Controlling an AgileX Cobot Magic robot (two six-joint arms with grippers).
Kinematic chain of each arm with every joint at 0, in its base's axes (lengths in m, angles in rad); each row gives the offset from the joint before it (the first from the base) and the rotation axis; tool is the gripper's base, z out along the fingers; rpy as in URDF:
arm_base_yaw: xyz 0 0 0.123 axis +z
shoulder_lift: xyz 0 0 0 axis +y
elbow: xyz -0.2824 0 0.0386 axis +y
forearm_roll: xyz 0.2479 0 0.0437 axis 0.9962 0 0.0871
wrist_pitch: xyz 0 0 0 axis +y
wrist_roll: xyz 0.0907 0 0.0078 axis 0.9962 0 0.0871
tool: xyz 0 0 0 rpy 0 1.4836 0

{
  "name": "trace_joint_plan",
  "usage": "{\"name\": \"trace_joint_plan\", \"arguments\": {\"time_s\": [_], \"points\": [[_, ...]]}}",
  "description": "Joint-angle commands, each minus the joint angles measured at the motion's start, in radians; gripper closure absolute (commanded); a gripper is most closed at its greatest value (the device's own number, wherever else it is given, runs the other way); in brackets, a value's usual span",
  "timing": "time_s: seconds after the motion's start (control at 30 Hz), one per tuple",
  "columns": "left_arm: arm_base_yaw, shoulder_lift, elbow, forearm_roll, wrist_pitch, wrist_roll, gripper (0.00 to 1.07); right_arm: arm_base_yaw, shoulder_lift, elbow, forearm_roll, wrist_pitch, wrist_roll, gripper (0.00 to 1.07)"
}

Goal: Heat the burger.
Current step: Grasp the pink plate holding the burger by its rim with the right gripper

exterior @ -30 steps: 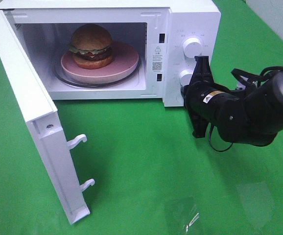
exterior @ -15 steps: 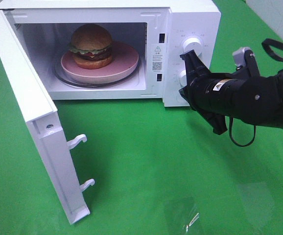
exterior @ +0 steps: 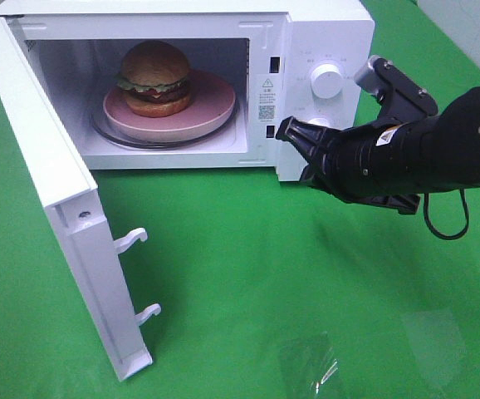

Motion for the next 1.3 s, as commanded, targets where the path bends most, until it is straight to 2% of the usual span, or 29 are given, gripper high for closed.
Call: {"name": "trace_joint_plan", "arguments": {"time_s": [0.03,0.23,0.37,0.43,0.53,0.57,0.67,0.7,0.73,0.77,0.8,0.87,1.07,1.23,1.3], "points": [[0.003,-0.018,0.002,-0.007,-0.013,-0.001,0.07,-0.003,-0.034,0.0,-0.016,0.102,-0.118,1.04],[0.003,-0.018,0.002,-0.007,-0.013,-0.001,0.07,-0.003,-0.048,-0.004,-0.023,0.218,-0.267,1.04],[0.003,-0.018,0.002,-0.007,-0.013,-0.001,0.07,-0.003,-0.051,-0.041,-0.086,0.353,-0.388,1.04],[0.003,-0.018,0.002,-0.007,-0.013,-0.001,0.07,-0.003,-0.051,-0.087,-0.198,0.474,-0.415,1.03],[0.003,-0.018,0.002,-0.007,-0.013,-0.001,0.07,-0.003,-0.051,-0.099,-0.234,0.499,-0.415,1.03],[0.003,-0.018,0.002,-0.007,-0.013,-0.001,0.07,-0.003,-0.051,-0.121,-0.308,0.54,-0.415,1.03],[0.003,-0.018,0.002,-0.007,-0.013,-0.001,0.07,-0.003,-0.051,-0.14,-0.366,0.577,-0.415,1.03],[0.003,-0.018,0.002,-0.007,-0.013,-0.001,0.07,-0.003,-0.051,-0.159,-0.439,0.613,-0.415,1.03],[0.003,-0.018,0.002,-0.007,-0.013,-0.001,0.07,-0.003,-0.051,-0.159,-0.439,0.613,-0.415,1.03],[0.003,-0.018,0.002,-0.007,-0.013,-0.001,0.07,-0.003,-0.051,-0.182,-0.504,0.658,-0.42,1.03],[0.003,-0.018,0.002,-0.007,-0.013,-0.001,0.07,-0.003,-0.051,-0.182,-0.504,0.658,-0.42,1.03],[0.003,-0.018,0.002,-0.007,-0.013,-0.001,0.07,-0.003,-0.051,-0.225,-0.594,0.727,-0.473,1.02],[0.003,-0.018,0.002,-0.007,-0.013,-0.001,0.07,-0.003,-0.051,-0.256,-0.694,0.74,-0.578,1.02],[0.003,-0.018,0.002,-0.007,-0.013,-0.001,0.07,-0.003,-0.051,-0.256,-0.725,0.736,-0.672,1.02],[0.003,-0.018,0.002,-0.007,-0.013,-0.001,0.07,-0.003,-0.051,-0.256,-0.73,0.727,-0.838,1.01]]}}
